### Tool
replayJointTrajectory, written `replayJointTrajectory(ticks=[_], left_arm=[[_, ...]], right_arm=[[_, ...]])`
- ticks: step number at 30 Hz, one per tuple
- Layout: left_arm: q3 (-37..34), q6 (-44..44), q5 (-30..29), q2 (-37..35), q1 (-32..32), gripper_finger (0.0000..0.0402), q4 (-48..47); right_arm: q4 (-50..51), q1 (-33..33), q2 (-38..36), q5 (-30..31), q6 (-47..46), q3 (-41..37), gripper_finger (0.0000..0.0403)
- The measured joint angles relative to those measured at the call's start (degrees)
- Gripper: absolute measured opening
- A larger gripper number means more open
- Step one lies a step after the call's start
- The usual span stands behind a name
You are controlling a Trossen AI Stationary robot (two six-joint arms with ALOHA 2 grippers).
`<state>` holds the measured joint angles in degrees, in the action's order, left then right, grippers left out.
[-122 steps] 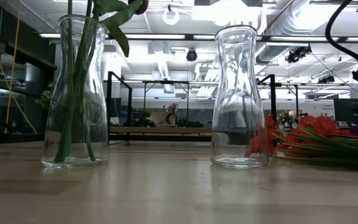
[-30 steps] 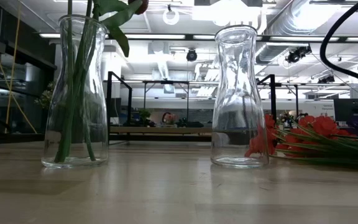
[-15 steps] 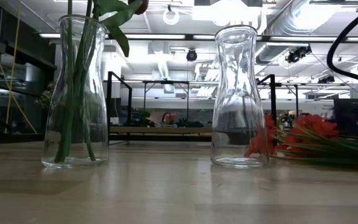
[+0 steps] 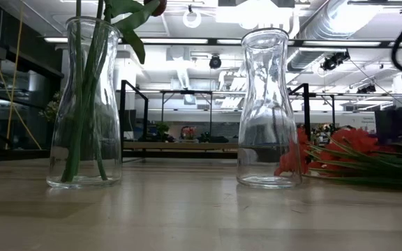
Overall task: Pick and place flowers into a vace then onto a shelf
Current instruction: Put the violet flower into the right transparent vase
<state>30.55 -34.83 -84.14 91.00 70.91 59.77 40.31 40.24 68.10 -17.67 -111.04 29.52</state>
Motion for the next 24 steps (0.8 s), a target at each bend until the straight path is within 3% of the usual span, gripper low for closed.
replayJointTrajectory(ticks=[13,17,24], left_arm=[[0.00,0.00,0.05,0.00,0.00,0.0163,-0.94],[0.00,0.00,0.07,0.00,0.00,0.0163,-1.27],[0.00,0.00,0.07,0.00,0.00,0.0163,-1.24]], right_arm=[[-0.91,2.26,-14.30,-9.52,-2.54,1.16,0.0003],[-0.90,2.07,-18.25,-8.35,-2.56,3.73,0.0003],[-0.76,2.02,-20.57,2.14,-0.90,9.26,0.0003]])
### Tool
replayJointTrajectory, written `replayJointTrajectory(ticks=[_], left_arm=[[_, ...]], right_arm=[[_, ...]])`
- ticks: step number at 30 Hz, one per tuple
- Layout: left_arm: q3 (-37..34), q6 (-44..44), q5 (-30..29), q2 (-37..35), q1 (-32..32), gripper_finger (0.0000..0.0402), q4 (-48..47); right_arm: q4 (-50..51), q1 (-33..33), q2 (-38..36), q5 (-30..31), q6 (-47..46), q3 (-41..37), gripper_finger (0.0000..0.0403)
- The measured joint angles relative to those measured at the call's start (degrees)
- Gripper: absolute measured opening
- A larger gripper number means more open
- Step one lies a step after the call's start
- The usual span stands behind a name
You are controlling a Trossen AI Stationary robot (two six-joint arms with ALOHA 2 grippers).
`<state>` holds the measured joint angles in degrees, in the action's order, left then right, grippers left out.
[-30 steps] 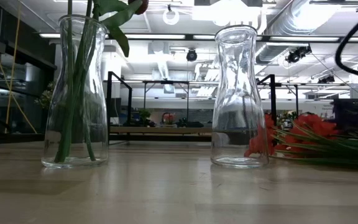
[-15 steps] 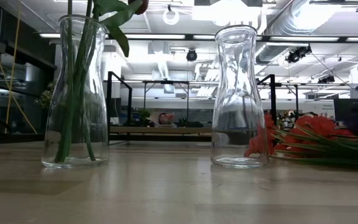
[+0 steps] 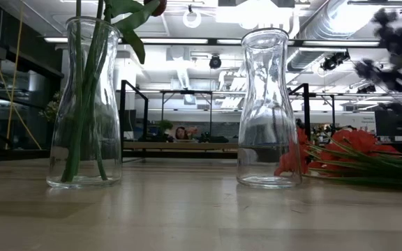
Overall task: Pick and place flowers into a vace then onto a shelf
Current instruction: Put the violet flower into the right transparent vase
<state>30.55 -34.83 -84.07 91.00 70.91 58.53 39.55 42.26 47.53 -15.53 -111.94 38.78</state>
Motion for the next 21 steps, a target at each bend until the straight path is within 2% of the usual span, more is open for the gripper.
replayJointTrajectory(ticks=[3,9,14,21], left_arm=[[0.00,0.00,0.00,0.00,0.00,0.0163,-0.01],[0.00,-0.92,0.00,0.00,0.00,0.0163,0.01],[0.02,-1.53,0.02,0.00,0.00,0.0163,0.01],[0.02,-1.96,2.70,0.00,0.00,0.0163,0.03]], right_arm=[[-1.04,0.00,0.09,4.88,2.03,1.92,0.0003],[-9.76,-0.88,0.09,19.91,9.97,3.55,0.0002],[-20.45,-2.75,0.09,32.50,22.11,3.57,0.0002],[-32.65,-4.02,0.09,43.33,40.41,3.57,0.0002]])
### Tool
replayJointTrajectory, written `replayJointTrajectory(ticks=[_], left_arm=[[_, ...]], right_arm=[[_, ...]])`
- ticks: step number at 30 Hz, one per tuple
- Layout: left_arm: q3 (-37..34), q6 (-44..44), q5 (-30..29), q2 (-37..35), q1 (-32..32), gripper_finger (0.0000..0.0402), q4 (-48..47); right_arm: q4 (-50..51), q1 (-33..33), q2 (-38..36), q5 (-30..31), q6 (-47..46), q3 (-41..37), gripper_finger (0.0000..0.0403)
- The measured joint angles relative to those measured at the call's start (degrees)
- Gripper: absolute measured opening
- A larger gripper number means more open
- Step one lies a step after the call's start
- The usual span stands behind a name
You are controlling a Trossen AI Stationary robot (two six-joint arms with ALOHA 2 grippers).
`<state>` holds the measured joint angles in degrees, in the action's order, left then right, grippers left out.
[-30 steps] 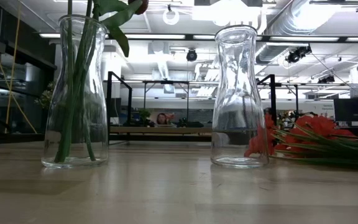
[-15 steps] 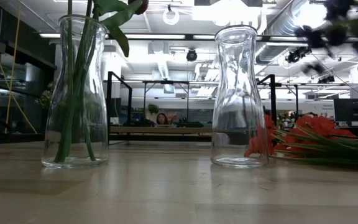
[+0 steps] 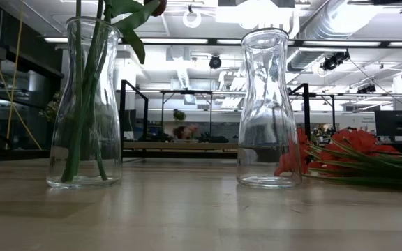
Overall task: Pick and place flowers into a vace then onto a shelf
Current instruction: Put the violet flower into the right transparent vase
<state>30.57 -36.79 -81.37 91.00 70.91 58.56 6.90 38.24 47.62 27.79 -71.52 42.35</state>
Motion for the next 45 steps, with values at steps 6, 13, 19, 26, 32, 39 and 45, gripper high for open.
replayJointTrajectory(ticks=[6,13,19,26,32,39,45], left_arm=[[0.00,-3.73,2.68,0.00,0.00,0.0163,-0.02],[0.00,-8.43,6.82,0.00,0.00,0.0163,-0.02],[0.00,-13.17,10.75,0.00,0.00,0.0163,-0.03],[0.00,-16.05,11.62,0.00,0.00,0.0163,-0.07],[0.00,-16.05,11.50,0.00,0.00,0.0163,-0.48],[0.00,-16.07,11.33,0.00,0.00,0.0163,-1.66],[0.00,-16.21,11.28,0.00,0.00,0.0163,-1.85]], right_arm=[[-9.03,-0.87,0.00,6.19,17.47,0.00,0.0002],[-14.30,-3.07,1.11,9.84,31.58,0.02,0.0002],[-18.20,-5.61,6.65,9.42,38.16,0.02,0.0002],[-18.34,-6.40,12.19,7.02,40.30,0.02,0.0001],[-20.63,-6.38,15.46,6.10,40.82,0.02,0.0001],[-27.41,-6.40,18.77,4.98,46.57,0.02,0.0001],[-26.15,-6.58,19.89,6.38,48.63,0.02,0.0001]])
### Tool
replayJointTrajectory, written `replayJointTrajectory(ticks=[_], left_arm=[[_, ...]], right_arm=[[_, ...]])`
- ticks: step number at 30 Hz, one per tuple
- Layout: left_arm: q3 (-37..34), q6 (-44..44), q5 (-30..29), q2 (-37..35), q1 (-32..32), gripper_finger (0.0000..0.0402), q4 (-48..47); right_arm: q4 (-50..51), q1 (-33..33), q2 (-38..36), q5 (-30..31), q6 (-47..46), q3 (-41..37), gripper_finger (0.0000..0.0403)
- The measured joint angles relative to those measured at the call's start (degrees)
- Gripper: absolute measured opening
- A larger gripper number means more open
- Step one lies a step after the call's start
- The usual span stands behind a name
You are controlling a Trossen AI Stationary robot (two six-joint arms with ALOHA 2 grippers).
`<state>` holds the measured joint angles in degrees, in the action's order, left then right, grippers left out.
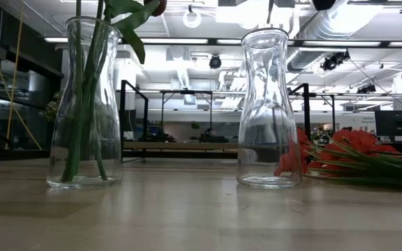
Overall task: Pick and place flowers into a vace then onto a shelf
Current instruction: Put the violet flower into the right transparent vase
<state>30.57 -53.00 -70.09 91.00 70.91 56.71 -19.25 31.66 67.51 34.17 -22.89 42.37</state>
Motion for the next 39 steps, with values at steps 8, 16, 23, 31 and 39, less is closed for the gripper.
replayJointTrajectory(ticks=[8,16,23,31,39], left_arm=[[0.00,-0.02,-0.13,0.00,0.00,0.0163,0.06],[0.00,-0.01,-0.15,0.00,0.00,0.0163,0.04],[0.00,0.01,-2.80,0.00,0.00,0.0163,-1.30],[0.00,0.01,-4.02,0.00,0.00,0.0163,-1.62],[0.00,0.03,-4.02,0.00,-0.02,0.0163,-1.62]], right_arm=[[2.73,-2.02,1.18,-0.63,0.89,0.00,0.0001],[5.32,-2.54,1.18,-2.09,0.89,0.00,0.0002],[6.57,-2.54,1.18,-2.76,0.89,0.00,0.0003],[6.93,-2.54,1.18,-3.02,0.89,0.00,0.0004],[7.91,-2.54,1.18,-5.19,0.89,0.00,0.0026]])
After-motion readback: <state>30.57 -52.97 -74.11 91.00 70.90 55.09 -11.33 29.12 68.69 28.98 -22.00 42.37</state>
